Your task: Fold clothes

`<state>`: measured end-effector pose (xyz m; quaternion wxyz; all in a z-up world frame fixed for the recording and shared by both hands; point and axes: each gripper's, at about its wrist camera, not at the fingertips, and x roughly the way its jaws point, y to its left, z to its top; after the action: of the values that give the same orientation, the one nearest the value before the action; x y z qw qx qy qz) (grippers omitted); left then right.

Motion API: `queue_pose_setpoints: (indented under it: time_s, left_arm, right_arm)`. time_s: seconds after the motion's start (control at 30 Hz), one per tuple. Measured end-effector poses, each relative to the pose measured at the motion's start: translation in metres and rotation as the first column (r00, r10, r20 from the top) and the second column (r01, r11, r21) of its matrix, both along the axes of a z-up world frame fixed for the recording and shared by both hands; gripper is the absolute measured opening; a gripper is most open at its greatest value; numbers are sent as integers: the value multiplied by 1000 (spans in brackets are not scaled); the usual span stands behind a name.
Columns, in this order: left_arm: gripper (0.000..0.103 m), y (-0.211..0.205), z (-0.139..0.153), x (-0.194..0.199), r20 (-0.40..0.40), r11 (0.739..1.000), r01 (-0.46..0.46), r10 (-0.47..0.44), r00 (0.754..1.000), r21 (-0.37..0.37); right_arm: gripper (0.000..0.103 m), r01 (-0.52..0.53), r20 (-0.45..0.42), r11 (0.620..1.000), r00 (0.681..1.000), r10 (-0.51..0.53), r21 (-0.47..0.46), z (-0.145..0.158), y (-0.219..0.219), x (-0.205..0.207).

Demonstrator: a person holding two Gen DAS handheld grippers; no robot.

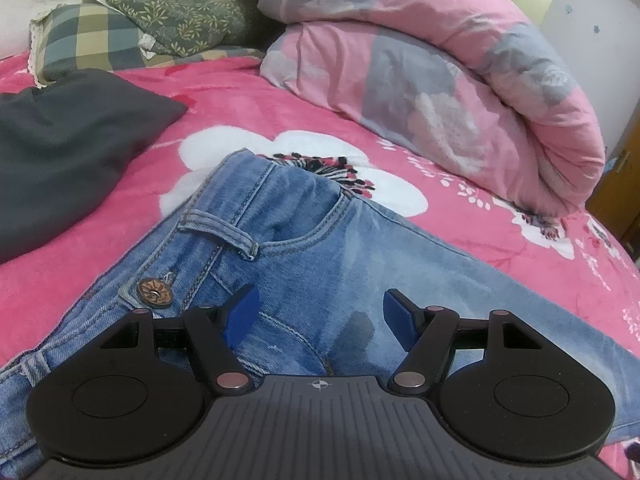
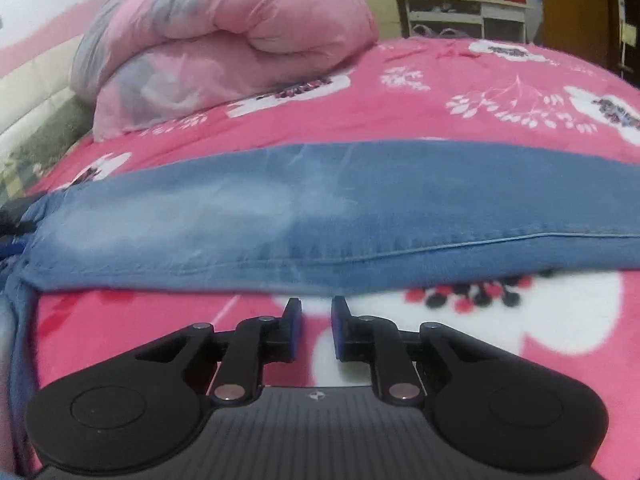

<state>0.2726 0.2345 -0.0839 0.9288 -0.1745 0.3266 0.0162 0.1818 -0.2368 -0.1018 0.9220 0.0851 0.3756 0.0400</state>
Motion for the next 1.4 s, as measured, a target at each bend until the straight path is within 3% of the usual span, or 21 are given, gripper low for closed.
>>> queue_pose_setpoints:
  time_s: [0.1, 0.17, 0.23, 0.27, 0.3, 0.33, 0.43, 0.5, 0.53, 0.7, 0.77, 0.8, 0.87, 0.93, 1.0, 1.07, 1.17, 1.23, 1.3, 1.4]
  left_arm:
    - [70, -2, 0, 0, 1, 1000, 1, -1, 1000, 10]
    - [70, -1, 0, 0, 1, 1000, 1, -1, 1000, 6]
    - [71, 0, 0, 0, 1, 1000, 0, 0, 1000, -2]
    - [71, 1, 0, 1, 0, 1000, 0, 0, 1000, -7]
    - [72, 1, -1, 1, 0, 1000, -1, 1, 1000, -9]
    - [72, 1, -1, 1, 0, 1000, -1, 1, 1000, -10]
    - [73, -1, -1, 2, -1, 1000, -4, 4, 1000, -3]
    - [74, -3, -1, 2, -3, 1000, -7, 7, 1000, 6]
    - [75, -4, -1, 2, -4, 1000, -6, 6, 1000, 6]
    - [83, -3, 1, 4, -8, 1000, 3, -3, 1000, -11]
    - [84, -4, 4, 4, -5, 1000, 4, -4, 1000, -20]
    - [84, -4, 6, 2, 0, 1000, 9, -9, 1000, -28]
    - [84, -8, 15, -4, 25, 999, 25, -24, 999, -42]
    - [84, -14, 31, -17, 83, 998, 53, -49, 995, -41]
    - [86, -21, 48, -34, 151, 996, 90, -85, 985, -26]
    - [91, -30, 64, -55, 208, 992, 128, -123, 971, -13]
    - [93, -44, 83, -90, 255, 983, 183, -177, 951, -1]
    - [93, -47, 93, -117, 264, 977, 212, -205, 942, 2]
    - [93, -35, 115, -141, 273, 978, 206, -205, 940, 29]
    - [94, -14, 150, -178, 287, 979, 190, -203, 936, 72]
  right_arm:
    - [17, 57, 60, 998, 997, -56, -7, 21, -21, -1]
    - [18, 164, 111, 985, 981, -158, -45, 28, -40, 11]
    - [26, 252, 135, 960, 962, -235, -121, 22, -59, 21]
    - [35, 278, 97, 943, 960, -264, -181, 10, -65, 26]
    - [35, 273, 49, 942, 962, -269, -196, -4, -71, 26]
    - [36, 276, 101, 946, 960, -262, -167, -7, -73, 13]
    - [38, 242, 56, 954, 970, -236, -176, 5, -71, 2]
    - [38, 282, 84, 947, 959, -271, -154, 16, -90, 2]
    - [38, 338, 106, 930, 940, -326, -142, 22, -107, 8]
    - [44, 567, 6, 821, 823, -568, -60, -4, -191, 32]
    - [45, 577, -4, 814, 816, -579, -64, 12, -181, 22]
    - [45, 568, 13, 822, 823, -568, -49, 25, -170, 8]
    - [44, 497, 85, 865, 861, -502, 73, 56, -147, -36]
    - [44, 447, 166, 884, 869, -465, 137, 93, -124, -95]
    - [45, 392, 268, 905, 865, -424, 167, 130, -98, -160]
    - [48, 364, 375, 918, 838, -396, 157, 163, -76, -225]
    - [54, 334, 508, 936, 790, -342, 111, 190, -41, -312]
    - [59, 337, 568, 940, 763, -309, 59, 198, -24, -346]
    - [64, 307, 603, 951, 753, -263, 32, 199, -9, -368]
    - [64, 177, 596, 983, 786, -165, 38, 193, 11, -369]
